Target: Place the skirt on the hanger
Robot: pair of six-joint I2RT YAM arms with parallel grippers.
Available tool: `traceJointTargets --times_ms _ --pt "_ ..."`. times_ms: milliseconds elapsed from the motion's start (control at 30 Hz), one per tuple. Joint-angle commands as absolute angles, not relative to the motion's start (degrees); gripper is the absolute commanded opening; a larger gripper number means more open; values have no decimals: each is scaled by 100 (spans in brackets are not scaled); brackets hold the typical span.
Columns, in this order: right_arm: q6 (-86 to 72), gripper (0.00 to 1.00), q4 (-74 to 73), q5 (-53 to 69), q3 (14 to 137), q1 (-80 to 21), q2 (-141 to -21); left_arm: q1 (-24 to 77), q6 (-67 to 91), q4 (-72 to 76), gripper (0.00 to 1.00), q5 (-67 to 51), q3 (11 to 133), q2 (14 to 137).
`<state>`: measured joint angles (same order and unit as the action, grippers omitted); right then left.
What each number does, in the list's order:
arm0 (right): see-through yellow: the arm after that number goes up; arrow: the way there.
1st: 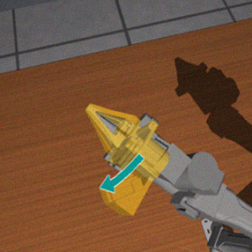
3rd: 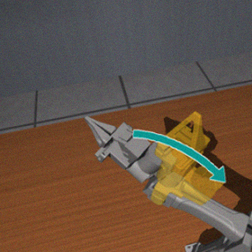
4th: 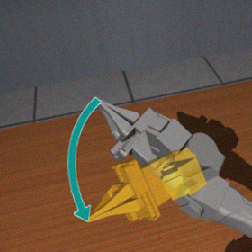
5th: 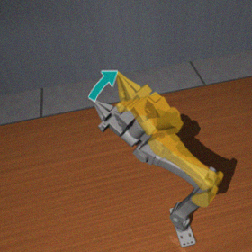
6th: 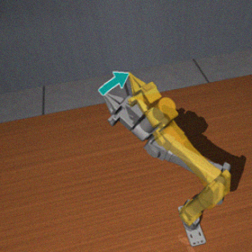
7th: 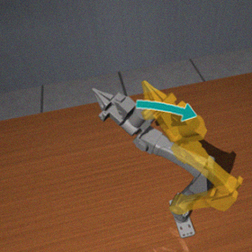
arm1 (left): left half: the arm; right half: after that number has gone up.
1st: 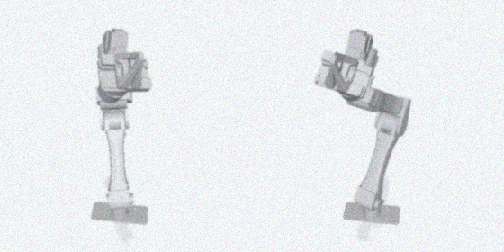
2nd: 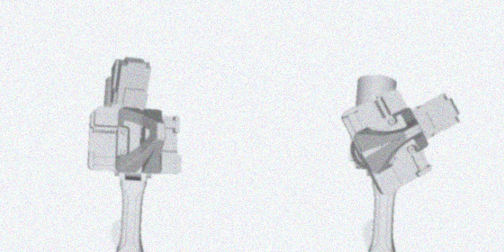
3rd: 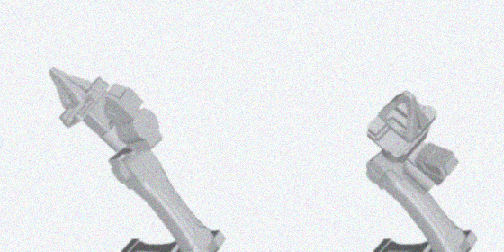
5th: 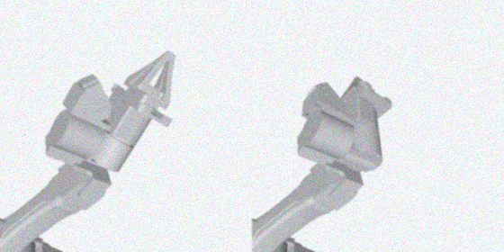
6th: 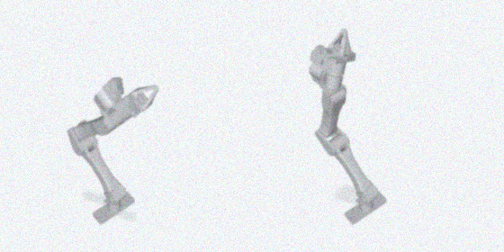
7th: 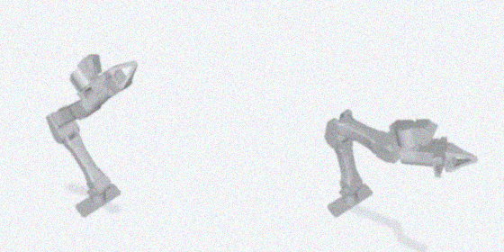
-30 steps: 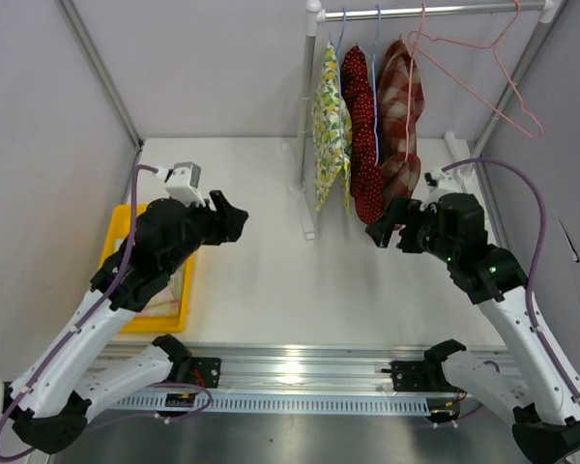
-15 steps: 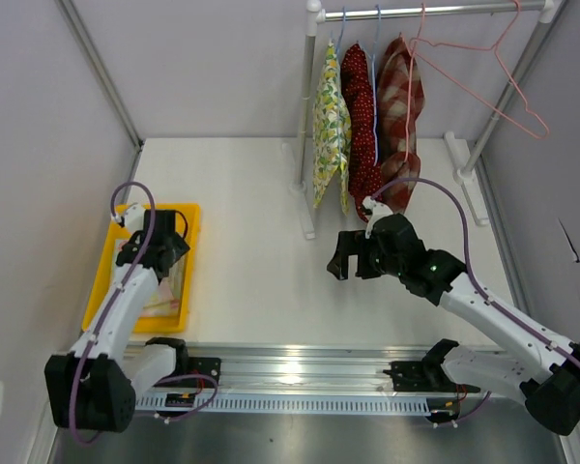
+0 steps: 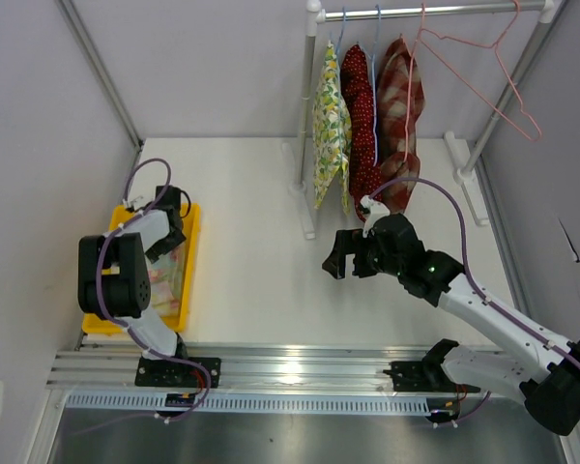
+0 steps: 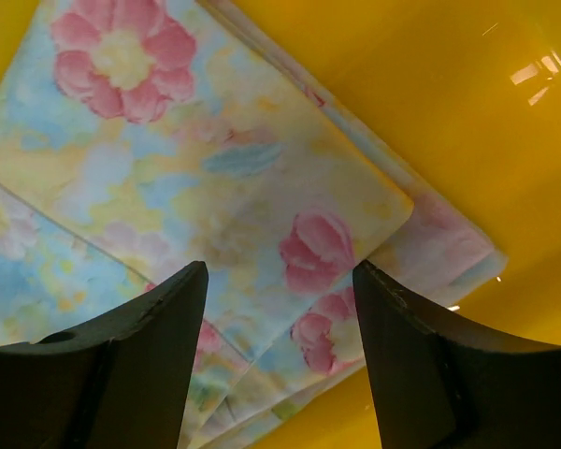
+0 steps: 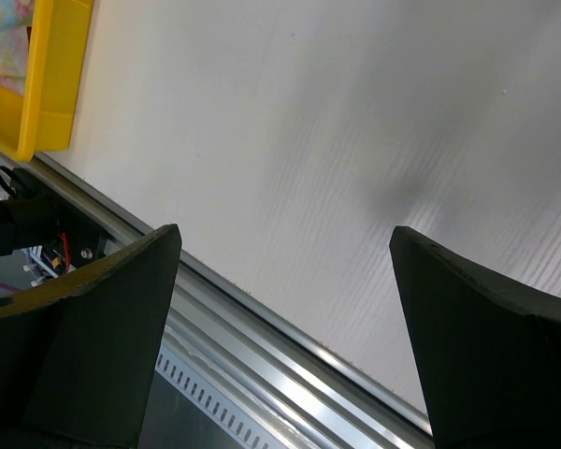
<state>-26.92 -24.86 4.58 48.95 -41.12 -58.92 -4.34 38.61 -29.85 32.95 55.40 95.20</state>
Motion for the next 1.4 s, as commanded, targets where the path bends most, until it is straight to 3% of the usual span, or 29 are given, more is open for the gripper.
traceJointTargets --times_ms 0,67,167,200,267,300,633,933,1200,1367 --pt "-2575 99 -2268 545 4825 -4087 -5853 -536 3797 -2918 65 3472 5783 9842" --pt "-2540 99 -2267 571 4825 -4052 -5888 -545 3779 -2918 61 3471 5783 9905" --pt "-2522 99 -2259 597 4843 -3982 -5915 -571 3727 -2918 45 3472 5801 9879" --pt "-2522 99 -2241 606 4843 -3964 -5898 -597 3700 -2935 26 3446 5827 9844" --pt "-2523 99 -2189 633 4843 -3929 -5906 -606 3657 -2988 4 3375 5897 9677" --pt "-2531 100 -2171 633 4851 -3920 -5924 -606 3621 -3006 0 3331 5924 9598" --pt "-2522 99 -2171 589 5010 -3902 -6047 -475 3025 -3041 0 2014 6266 7745" --pt "-2505 99 -2224 589 5264 -3920 -6249 649 2558 -3322 0 1776 7118 6216" --pt "-2505 99 -2259 378 5519 -3937 -6363 1906 2022 -3437 0 686 8427 6143" --pt "-2514 99 -2285 220 5625 -3973 -6398 2871 1916 -3411 0 510 8604 6240"
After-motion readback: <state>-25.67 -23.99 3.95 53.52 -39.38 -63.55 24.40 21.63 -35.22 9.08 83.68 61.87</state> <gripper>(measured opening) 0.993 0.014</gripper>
